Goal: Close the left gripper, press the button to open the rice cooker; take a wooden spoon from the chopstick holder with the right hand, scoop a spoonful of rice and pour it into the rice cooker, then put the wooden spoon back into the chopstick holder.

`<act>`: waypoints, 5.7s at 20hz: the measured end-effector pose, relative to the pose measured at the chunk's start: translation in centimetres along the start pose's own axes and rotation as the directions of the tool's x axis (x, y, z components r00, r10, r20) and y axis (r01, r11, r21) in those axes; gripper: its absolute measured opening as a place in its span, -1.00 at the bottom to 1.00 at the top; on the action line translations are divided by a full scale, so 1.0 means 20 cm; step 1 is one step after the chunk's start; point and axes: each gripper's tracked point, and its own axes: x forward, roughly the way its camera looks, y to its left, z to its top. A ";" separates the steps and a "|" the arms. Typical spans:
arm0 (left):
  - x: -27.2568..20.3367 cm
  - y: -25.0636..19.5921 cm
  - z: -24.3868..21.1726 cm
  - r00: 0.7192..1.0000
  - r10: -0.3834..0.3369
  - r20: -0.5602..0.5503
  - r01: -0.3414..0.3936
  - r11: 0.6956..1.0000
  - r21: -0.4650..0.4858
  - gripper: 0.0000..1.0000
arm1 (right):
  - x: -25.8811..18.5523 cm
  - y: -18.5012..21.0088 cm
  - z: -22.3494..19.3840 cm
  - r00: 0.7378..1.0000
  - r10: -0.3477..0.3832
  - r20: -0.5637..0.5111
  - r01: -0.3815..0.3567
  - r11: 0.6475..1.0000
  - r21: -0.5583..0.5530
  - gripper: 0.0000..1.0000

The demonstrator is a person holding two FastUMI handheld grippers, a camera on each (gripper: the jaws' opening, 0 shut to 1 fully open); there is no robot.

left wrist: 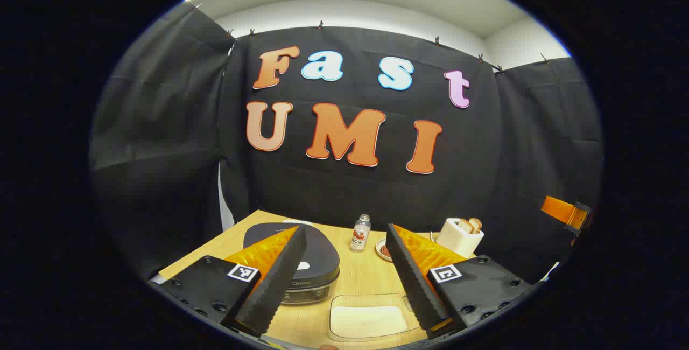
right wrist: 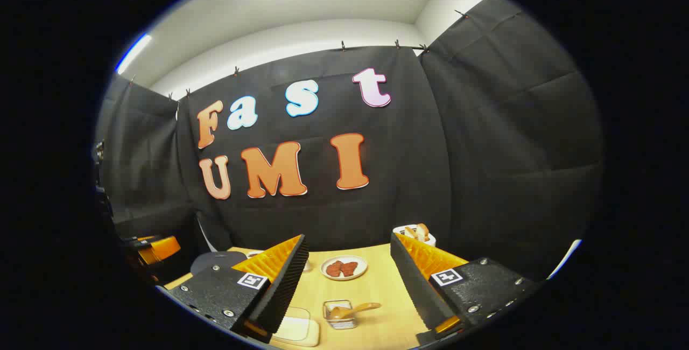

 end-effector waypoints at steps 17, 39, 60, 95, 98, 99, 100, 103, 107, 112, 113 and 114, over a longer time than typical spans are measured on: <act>-0.04 0.20 0.12 0.999 0.034 0.027 -0.035 0.998 0.048 1.00 | -0.04 0.02 -0.04 0.993 -0.118 -0.025 0.115 0.988 -0.100 0.89; -0.01 0.19 0.13 0.998 -0.042 -0.056 0.045 0.997 0.055 -0.63 | -0.03 -0.03 -0.08 0.988 -0.135 -0.076 0.125 0.984 -0.123 0.90; 0.58 0.46 -0.63 0.891 -0.030 -0.452 0.069 0.995 0.071 -0.90 | -0.05 -0.22 -0.27 0.956 -0.232 -0.180 0.212 0.969 -0.127 0.90; 0.30 0.40 0.06 0.989 0.088 -0.119 -0.076 0.992 0.104 -0.91 | -0.03 -0.30 -0.60 0.945 -0.141 -0.296 0.188 0.973 0.137 0.90; 0.22 0.47 0.07 0.983 0.158 -0.093 -0.142 0.978 0.153 -0.89 | 0.00 -0.32 -0.68 0.939 -0.134 -0.317 0.190 0.970 0.154 0.90; 0.22 0.47 0.09 0.985 0.158 -0.076 -0.144 0.976 0.162 -0.89 | 0.01 -0.33 -0.70 0.936 -0.132 -0.325 0.190 0.970 0.153 0.89; 0.20 0.45 0.11 0.986 0.153 -0.065 -0.141 0.977 0.159 -0.89 | 0.02 -0.33 -0.73 0.934 -0.129 -0.332 0.188 0.970 0.155 0.89; 0.18 0.47 0.10 0.985 0.160 -0.060 -0.150 0.979 0.138 -0.69 | 0.07 -0.33 -0.82 0.926 -0.126 -0.357 0.194 0.968 0.161 0.89; 0.13 0.48 0.12 0.986 0.155 -0.062 -0.149 0.985 0.086 -0.12 | 0.14 -0.33 -0.96 0.911 -0.115 -0.397 0.195 0.966 0.169 0.89; 0.07 0.58 0.13 0.981 0.191 -0.047 -0.187 0.980 0.071 0.62 | 0.26 -0.33 -1.17 0.887 -0.123 -0.444 0.186 0.977 0.101 0.89; 0.06 0.61 0.13 0.978 0.205 -0.043 -0.201 0.976 0.078 0.75 | 0.28 -0.33 -1.20 0.885 -0.116 -0.451 0.183 0.977 0.107 0.90; 0.04 0.65 0.12 0.972 0.229 -0.047 -0.224 0.970 0.092 0.87 | 0.29 -0.32 -1.22 0.883 -0.111 -0.457 0.184 0.976 0.119 0.90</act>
